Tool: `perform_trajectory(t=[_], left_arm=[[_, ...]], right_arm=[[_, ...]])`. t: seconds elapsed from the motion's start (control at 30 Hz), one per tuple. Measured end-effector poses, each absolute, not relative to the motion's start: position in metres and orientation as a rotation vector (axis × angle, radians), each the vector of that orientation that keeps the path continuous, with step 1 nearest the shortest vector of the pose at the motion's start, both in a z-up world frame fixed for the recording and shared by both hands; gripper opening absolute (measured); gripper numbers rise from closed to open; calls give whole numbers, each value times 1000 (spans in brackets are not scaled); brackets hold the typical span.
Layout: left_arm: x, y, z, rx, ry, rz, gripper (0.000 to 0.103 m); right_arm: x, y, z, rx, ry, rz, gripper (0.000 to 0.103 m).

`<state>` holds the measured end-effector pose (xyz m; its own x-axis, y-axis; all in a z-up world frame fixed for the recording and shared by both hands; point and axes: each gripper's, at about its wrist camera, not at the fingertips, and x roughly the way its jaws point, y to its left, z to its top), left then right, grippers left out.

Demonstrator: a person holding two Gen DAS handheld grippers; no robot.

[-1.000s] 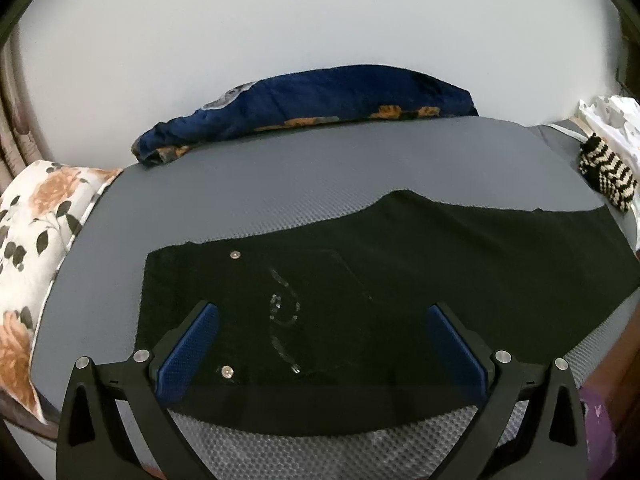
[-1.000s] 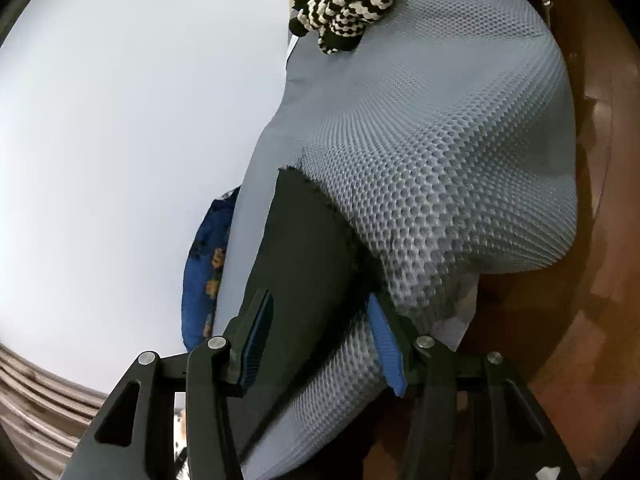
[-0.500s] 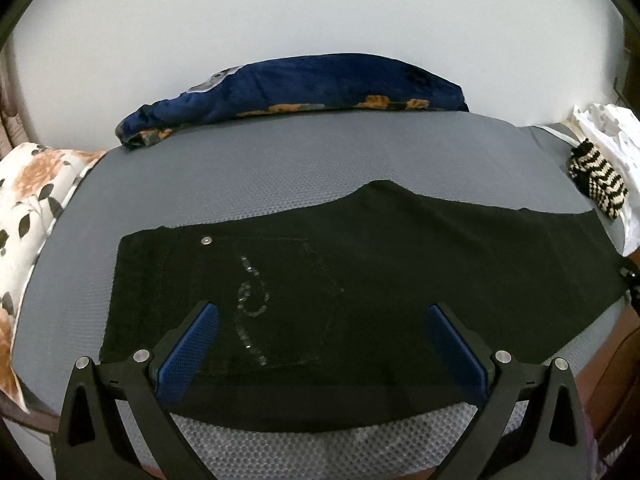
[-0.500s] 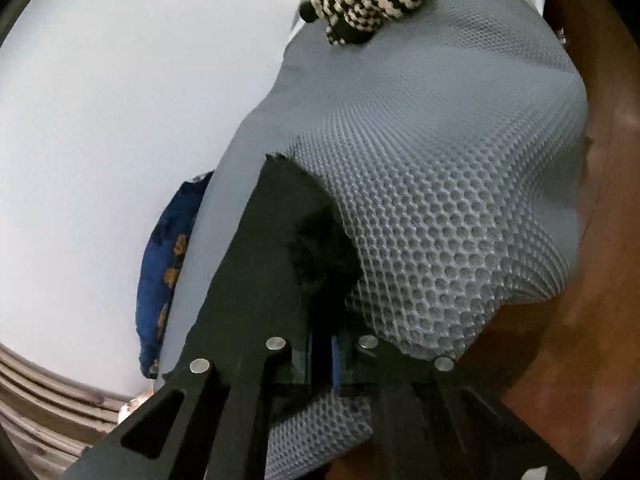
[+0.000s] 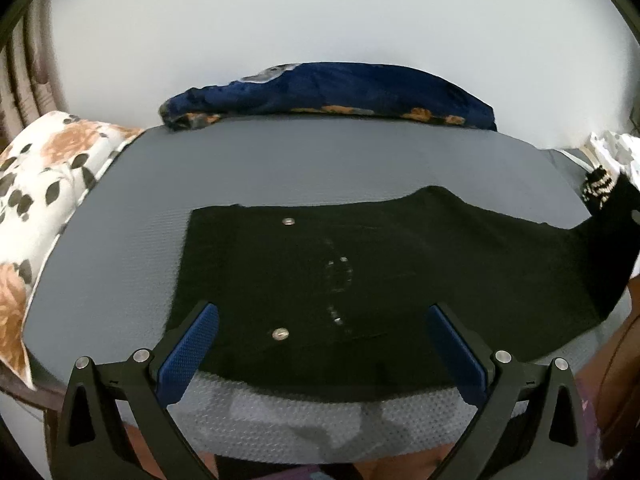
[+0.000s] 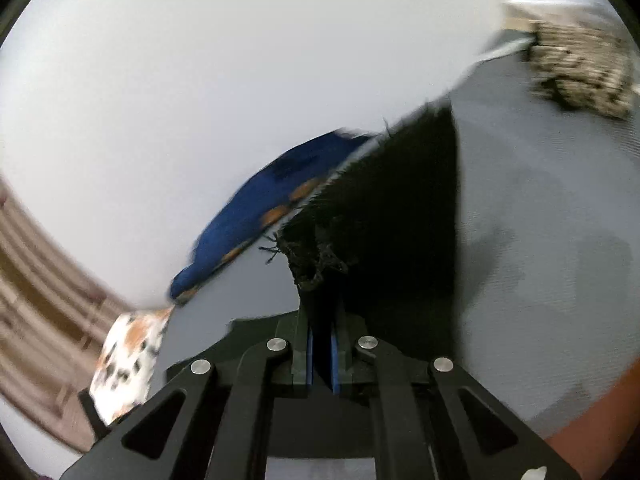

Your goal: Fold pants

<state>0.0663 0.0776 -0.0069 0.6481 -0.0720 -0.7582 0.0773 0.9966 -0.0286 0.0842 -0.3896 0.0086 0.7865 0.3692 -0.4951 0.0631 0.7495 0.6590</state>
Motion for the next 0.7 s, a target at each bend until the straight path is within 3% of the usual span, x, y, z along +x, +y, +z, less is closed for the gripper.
perform_trajectory(t=[0.23,0.43,0.7], left_arm=[[65,94,-15,-54,883,-92,103],[67,92,-28,-68,925,-116,103],[73,93,-36,-75,955,-130,103]], right_arm=[[126,-261,-49,639,877,380,7],[127,-209,-91,559,1019,385,8],[128,-206,-77,502,995,382,8]])
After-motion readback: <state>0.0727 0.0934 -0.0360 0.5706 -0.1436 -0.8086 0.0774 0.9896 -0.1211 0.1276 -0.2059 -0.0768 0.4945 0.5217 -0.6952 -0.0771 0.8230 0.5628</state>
